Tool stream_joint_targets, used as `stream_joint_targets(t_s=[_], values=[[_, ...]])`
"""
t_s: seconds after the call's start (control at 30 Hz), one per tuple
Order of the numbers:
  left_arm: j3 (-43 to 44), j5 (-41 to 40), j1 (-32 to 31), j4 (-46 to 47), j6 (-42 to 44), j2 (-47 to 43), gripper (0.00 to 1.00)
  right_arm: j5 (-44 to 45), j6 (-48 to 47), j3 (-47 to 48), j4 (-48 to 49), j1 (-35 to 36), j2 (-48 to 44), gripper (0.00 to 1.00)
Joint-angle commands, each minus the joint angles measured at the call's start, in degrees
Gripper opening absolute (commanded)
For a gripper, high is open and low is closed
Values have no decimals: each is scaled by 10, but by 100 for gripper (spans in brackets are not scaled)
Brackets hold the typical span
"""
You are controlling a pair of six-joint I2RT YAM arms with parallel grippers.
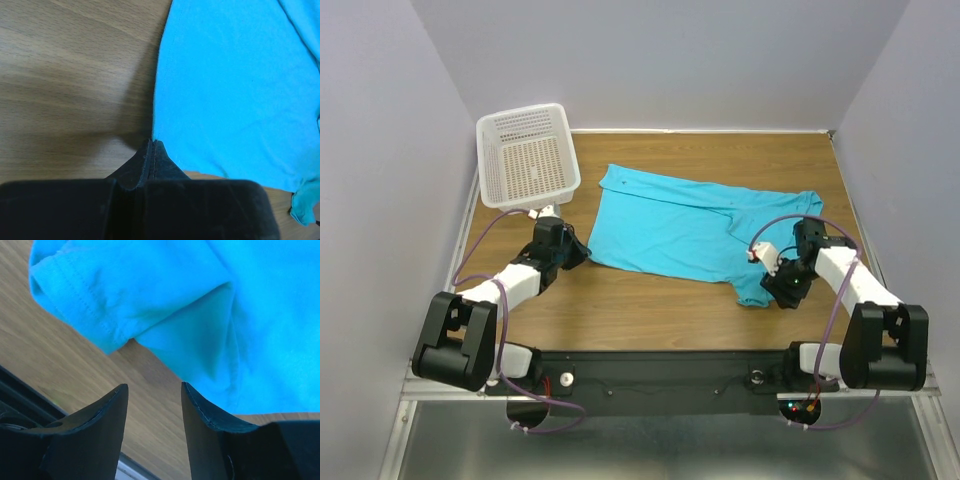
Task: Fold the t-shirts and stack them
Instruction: Fold the tshirt
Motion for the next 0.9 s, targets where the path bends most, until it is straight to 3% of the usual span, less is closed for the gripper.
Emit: stream_joint_targets(t_s=[0.0, 0.27, 0.37, 0.47, 0.6, 0.87], values=[[7, 13, 4, 24, 8, -10, 0, 6, -4, 0, 42, -4, 11, 53], [8, 21, 6, 29, 8, -8, 0, 16, 6, -28, 100, -4, 44, 50], [7, 22, 7, 29, 8, -8, 0, 19, 14, -36, 100, -4, 41, 38], [7, 24, 7, 28, 8, -8, 0, 20, 36, -39, 95, -4, 17, 17], [10, 25, 9, 23, 9, -14, 0, -11, 54, -1, 62, -12, -15, 1], [16, 25, 10, 19, 11, -28, 0, -97, 83, 121, 10, -59, 11, 1]])
